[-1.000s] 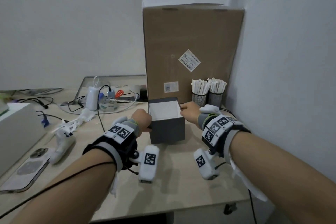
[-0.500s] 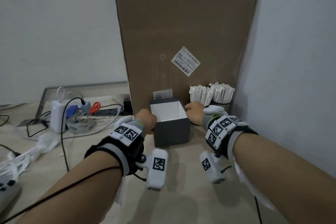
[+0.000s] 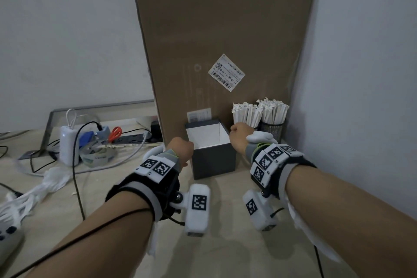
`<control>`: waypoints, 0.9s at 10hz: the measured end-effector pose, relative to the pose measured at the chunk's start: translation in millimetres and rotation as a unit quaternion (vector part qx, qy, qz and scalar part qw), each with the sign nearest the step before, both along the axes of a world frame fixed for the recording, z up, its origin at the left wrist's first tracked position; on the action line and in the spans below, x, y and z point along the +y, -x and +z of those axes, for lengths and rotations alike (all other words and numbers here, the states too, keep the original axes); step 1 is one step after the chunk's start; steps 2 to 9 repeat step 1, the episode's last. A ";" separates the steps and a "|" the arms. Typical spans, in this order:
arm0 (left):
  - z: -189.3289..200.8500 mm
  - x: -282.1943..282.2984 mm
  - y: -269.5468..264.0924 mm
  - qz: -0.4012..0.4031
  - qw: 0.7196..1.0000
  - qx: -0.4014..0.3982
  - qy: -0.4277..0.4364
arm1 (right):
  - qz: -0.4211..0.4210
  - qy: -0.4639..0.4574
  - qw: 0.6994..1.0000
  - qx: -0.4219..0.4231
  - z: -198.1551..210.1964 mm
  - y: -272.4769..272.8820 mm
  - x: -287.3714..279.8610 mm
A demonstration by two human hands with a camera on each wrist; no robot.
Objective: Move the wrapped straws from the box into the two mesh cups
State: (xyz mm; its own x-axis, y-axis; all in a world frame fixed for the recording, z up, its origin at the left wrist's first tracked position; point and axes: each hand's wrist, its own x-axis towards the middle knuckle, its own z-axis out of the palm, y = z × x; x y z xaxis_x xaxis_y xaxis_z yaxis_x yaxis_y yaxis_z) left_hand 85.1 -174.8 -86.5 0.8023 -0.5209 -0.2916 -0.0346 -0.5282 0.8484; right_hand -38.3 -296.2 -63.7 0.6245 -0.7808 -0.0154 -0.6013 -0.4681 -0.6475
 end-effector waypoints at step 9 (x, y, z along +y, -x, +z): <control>10.3 9.0 0.2 -0.021 0.999 -0.035 0.015 | -0.035 0.019 0.999 -0.023 14.8 1.7 9.2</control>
